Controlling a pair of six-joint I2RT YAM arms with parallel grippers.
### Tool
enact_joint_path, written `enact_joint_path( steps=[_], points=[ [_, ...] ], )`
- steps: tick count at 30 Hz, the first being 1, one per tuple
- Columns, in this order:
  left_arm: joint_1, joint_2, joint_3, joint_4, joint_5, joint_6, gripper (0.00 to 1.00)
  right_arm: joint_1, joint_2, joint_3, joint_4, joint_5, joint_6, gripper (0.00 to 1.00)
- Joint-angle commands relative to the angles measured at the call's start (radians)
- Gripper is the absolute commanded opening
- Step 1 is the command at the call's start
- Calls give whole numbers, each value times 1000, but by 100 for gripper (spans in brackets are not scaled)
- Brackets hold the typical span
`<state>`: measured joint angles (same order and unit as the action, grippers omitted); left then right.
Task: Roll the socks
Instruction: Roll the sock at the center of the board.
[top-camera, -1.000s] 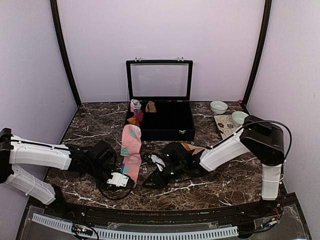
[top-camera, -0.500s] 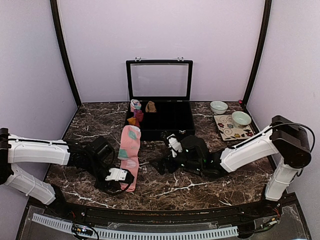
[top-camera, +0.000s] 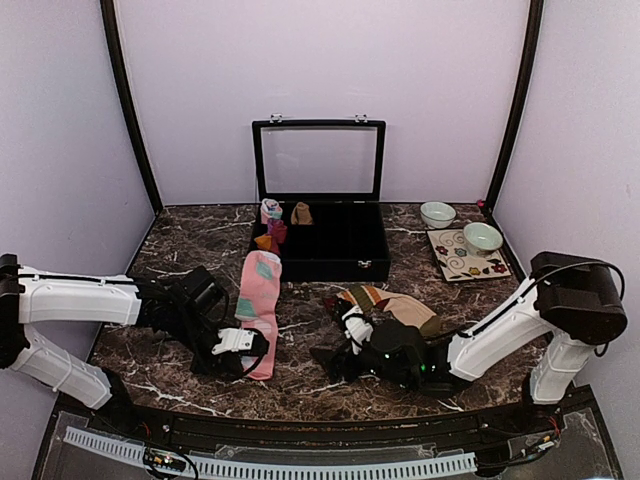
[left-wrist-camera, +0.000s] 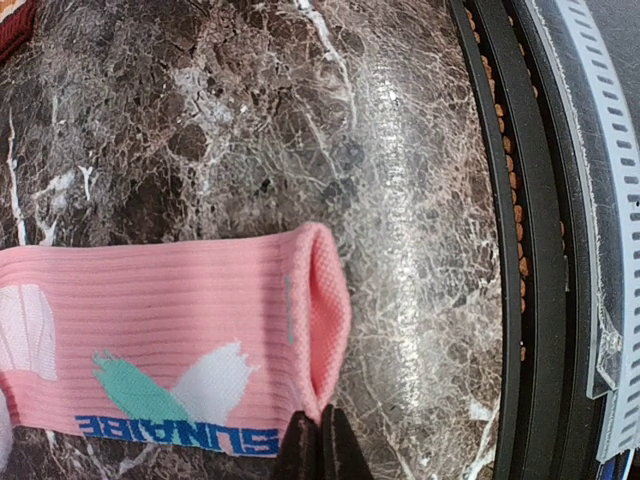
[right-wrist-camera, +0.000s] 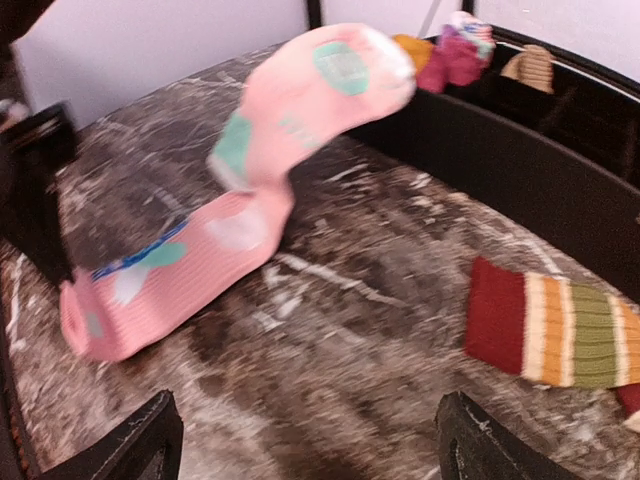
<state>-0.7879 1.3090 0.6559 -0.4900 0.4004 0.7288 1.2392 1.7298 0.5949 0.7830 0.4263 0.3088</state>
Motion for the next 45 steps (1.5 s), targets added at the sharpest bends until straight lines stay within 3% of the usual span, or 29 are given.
enact_joint_path(
  steps=[1,6,14,25,37,45],
  points=[
    [14,-11,5,-24,35,-13,0,60,17,-30,141,-129,-174,83],
    [20,-2,-11,-19,35,-10,0,63,61,22,155,-278,-222,67],
    [57,48,10,-53,112,9,3,83,167,127,212,-414,-287,68],
    [116,175,70,-76,173,29,5,85,273,233,156,-504,-309,56],
    [124,217,95,-115,209,56,6,85,366,330,94,-504,-395,53],
    [150,249,133,-184,278,97,6,85,390,364,34,-536,-470,45]
  ],
)
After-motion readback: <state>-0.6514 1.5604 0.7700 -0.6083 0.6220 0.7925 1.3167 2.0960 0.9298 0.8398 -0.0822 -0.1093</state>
